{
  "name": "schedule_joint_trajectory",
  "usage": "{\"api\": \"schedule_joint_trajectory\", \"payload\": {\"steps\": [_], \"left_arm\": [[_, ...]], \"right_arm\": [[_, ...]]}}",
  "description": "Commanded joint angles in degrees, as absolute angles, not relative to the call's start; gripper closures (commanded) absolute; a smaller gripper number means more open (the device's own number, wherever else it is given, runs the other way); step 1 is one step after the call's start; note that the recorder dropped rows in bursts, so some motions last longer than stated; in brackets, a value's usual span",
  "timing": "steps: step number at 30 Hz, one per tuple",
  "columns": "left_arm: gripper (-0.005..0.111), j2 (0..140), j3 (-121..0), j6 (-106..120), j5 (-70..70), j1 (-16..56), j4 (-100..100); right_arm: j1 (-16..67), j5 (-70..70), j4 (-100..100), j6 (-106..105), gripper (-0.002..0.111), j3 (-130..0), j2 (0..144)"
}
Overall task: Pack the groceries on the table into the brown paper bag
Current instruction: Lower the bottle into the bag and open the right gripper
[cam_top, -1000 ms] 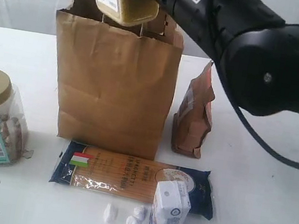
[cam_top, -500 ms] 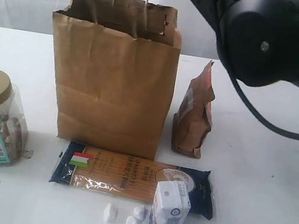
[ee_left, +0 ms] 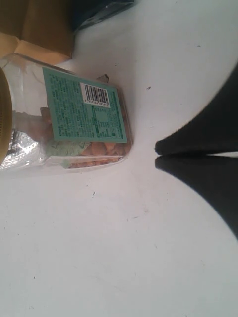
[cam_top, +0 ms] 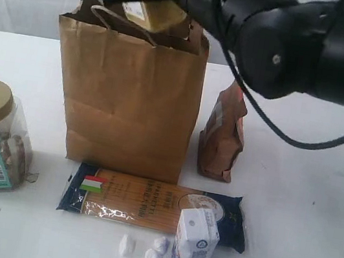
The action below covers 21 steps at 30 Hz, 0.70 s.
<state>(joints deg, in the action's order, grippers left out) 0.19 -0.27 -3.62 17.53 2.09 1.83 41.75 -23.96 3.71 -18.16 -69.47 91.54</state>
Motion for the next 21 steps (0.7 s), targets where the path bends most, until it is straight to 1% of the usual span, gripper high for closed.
{"api": "schedule_joint_trajectory", "payload": {"steps": [1,10,16,18,21], "left_arm": [[0.107,0.0,0.0,-3.6,17.6,2.6,2.1],[0.107,0.0,0.0,-3.6,17.6,2.6,2.1],[0.107,0.0,0.0,-3.6,17.6,2.6,2.1],[0.107,0.0,0.0,-3.6,17.6,2.6,2.1],[0.107,0.0,0.0,-3.6,17.6,2.6,2.1]], "right_arm": [[38.4,-34.2,5.0,-19.3,0.108,-70.1,95.5],[34.8,-36.3,6.1,-23.4,0.108,-70.1,99.5],[34.8,-34.6,6.1,-23.8,0.108,-70.1,99.6],[34.8,-33.2,6.2,-24.9,0.104,-70.1,99.6],[34.8,-30.9,7.8,-25.8,0.091,-69.9,99.6]]}}
